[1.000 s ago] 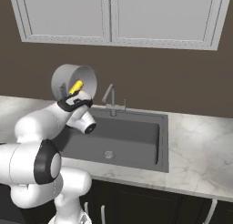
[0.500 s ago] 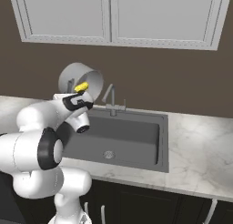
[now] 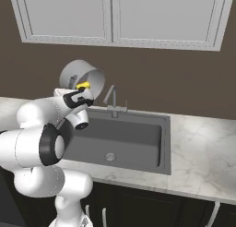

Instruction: Dump the corn from the pot into the sink. Then turn on the water and wash the corn. Then turn off the water and put the corn back in the pot.

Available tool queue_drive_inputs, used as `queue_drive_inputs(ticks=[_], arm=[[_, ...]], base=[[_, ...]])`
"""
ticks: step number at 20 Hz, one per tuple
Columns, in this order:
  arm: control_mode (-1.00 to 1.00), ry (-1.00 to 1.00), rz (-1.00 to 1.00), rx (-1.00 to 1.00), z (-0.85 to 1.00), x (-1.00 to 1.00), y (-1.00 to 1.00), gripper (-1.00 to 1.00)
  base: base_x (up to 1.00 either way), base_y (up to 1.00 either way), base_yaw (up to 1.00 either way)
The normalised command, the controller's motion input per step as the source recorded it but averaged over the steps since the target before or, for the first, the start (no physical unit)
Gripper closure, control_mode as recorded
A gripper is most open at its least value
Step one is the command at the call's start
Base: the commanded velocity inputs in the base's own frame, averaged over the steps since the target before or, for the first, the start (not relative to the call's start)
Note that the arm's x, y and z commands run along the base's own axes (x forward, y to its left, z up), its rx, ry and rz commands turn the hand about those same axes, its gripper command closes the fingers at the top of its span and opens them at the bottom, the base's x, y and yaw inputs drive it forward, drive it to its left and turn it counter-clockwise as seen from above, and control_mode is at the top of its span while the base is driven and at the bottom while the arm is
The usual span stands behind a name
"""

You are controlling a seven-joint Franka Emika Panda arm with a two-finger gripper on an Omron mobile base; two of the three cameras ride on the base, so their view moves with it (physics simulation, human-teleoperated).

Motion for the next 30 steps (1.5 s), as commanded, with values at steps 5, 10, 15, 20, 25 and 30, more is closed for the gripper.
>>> queue_drive_inputs(ticks=[5,10,15,20,25,30], arm=[[-1.0,-0.04,0.07,0.23,0.29,0.04,0.0,1.0],[-1.0,-0.05,0.04,0.22,0.21,0.01,-0.11,1.0],[-1.0,-0.09,0.0,0.1,0.02,0.0,-0.16,1.0],[-1.0,-0.18,0.0,0.05,0.02,0.0,-0.01,1.0],[-1.0,-0.23,0.0,0.16,0.04,0.0,0.0,1.0],[-1.0,-0.18,0.0,0.15,0.03,-0.01,0.0,1.0]], base=[[0.0,0.0,0.0],[0.0,0.0,0.0],[0.0,0.0,0.0],[0.0,0.0,0.0],[0.0,0.0,0.0],[0.0,0.0,0.0]])
